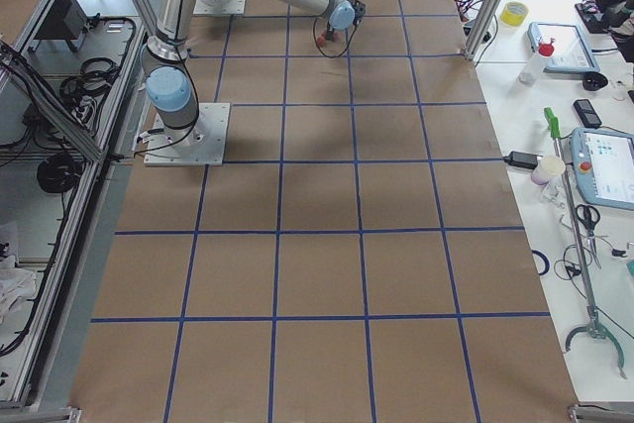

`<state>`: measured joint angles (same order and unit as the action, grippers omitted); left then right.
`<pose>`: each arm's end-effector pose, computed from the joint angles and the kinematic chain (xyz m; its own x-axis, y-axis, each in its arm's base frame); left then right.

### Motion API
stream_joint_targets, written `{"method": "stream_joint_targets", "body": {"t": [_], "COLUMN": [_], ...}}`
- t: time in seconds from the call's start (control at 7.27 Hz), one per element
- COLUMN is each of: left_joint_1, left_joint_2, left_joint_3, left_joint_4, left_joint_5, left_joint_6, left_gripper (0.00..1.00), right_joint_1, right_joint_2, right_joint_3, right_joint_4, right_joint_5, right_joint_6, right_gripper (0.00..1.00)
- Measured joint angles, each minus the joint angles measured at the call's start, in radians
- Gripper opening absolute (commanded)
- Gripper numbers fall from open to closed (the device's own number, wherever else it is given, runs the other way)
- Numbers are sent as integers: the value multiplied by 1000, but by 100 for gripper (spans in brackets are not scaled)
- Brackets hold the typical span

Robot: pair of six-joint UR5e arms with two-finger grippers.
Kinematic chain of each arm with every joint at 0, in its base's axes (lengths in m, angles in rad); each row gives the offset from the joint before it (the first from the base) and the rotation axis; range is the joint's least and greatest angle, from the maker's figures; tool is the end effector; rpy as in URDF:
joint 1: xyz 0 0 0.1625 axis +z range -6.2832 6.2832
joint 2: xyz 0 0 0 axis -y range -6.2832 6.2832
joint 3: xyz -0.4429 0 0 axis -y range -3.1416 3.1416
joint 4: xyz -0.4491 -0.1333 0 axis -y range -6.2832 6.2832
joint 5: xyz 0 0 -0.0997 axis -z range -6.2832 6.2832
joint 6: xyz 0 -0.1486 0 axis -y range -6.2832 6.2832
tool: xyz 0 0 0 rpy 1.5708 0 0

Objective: Collect all strawberries into plate

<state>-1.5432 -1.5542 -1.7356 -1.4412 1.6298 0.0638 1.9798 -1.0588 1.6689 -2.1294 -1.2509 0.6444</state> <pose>-0.1098 -0.5370 0.3889 -0.9976 0.0373 -0.0577 0.0361 0.9991 0.0223 0.4346 -0.5499 0.1453 -0.9400 0.2605 -0.2202 0.2096 0.9504 0.2298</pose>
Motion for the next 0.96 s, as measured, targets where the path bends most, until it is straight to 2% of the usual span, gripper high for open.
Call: {"method": "stream_joint_targets", "body": {"t": [0.28,0.41,0.69,0.96], "left_joint_1": [0,0,1,1], "left_joint_2": [-1,0,-8,-20], "left_joint_3": [0,2,9,12], "left_joint_4": [0,0,0,9], "left_joint_5": [0,-1,-5,-12], "left_joint_6": [-1,-1,-6,-14], "left_gripper": [100,100,100,100], "right_joint_1": [-3,-21,-130,-274], "right_joint_2": [-66,-142,-300,-406], "right_joint_3": [5,1,-19,-124], "right_joint_4": [39,95,229,440], "right_joint_5": [-36,-85,-192,-262], "right_joint_6": [-15,-52,-193,-387], "right_gripper": [100,100,100,100]}}
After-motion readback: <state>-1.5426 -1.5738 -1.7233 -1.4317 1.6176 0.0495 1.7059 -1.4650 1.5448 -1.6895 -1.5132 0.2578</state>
